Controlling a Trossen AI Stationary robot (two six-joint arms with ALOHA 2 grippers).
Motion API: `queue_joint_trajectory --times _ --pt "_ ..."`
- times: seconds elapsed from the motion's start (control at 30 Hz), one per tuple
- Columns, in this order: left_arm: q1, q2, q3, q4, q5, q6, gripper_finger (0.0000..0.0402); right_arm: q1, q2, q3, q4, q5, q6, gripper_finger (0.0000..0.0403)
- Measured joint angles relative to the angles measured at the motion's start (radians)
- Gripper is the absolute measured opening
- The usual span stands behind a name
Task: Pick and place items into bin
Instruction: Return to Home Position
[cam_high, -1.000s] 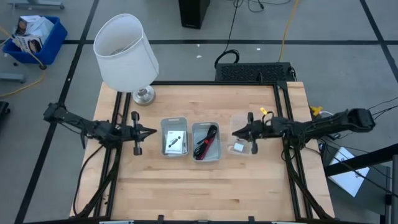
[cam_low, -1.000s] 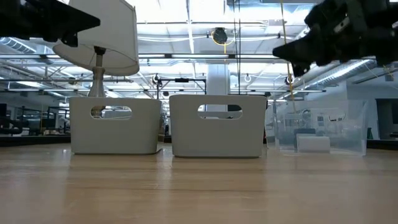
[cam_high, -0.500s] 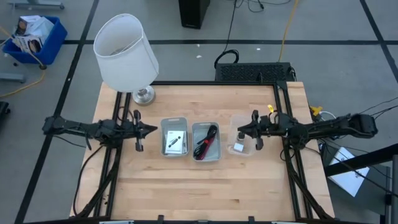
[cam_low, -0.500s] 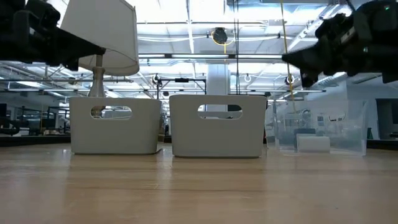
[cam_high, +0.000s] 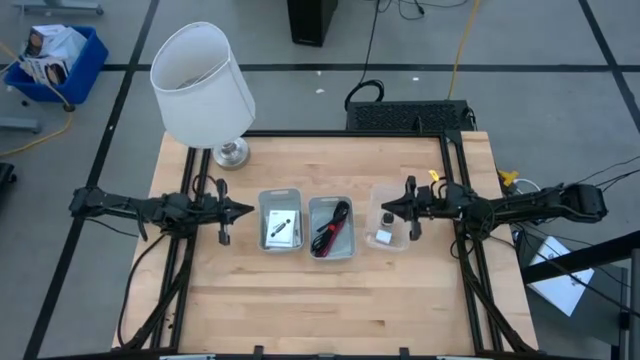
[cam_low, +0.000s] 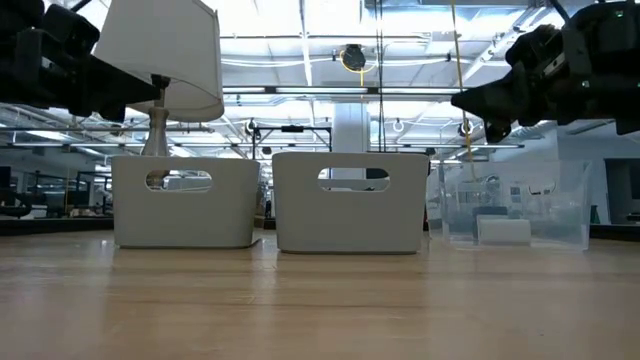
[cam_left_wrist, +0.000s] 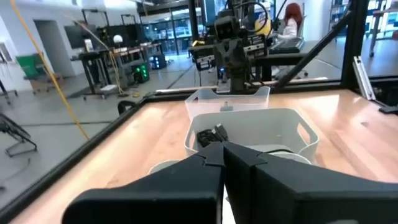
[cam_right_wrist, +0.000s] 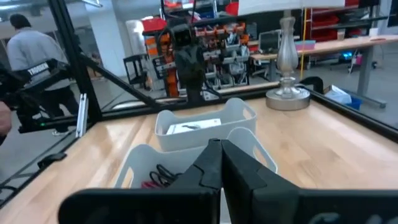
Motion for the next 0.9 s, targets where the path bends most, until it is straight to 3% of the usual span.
queue_joint_trajectory --times 0.47,0.63,0.9 --pt "0.001 0.0 0.0 0.051 -0.031 0.032 0.0003 -0.024 -0.127 -0.002 0.022 -0.183 -0.081 0.0" --pt "0.001 0.001 0.0 0.05 -0.031 0.059 0.0003 -0.059 -0.19 -0.002 -0.004 -0.185 -0.082 0.0" --pt "0.001 0.0 0.0 0.025 -0.031 0.04 0.0003 -0.119 -0.374 -0.002 -0.269 -0.166 -0.027 0.0"
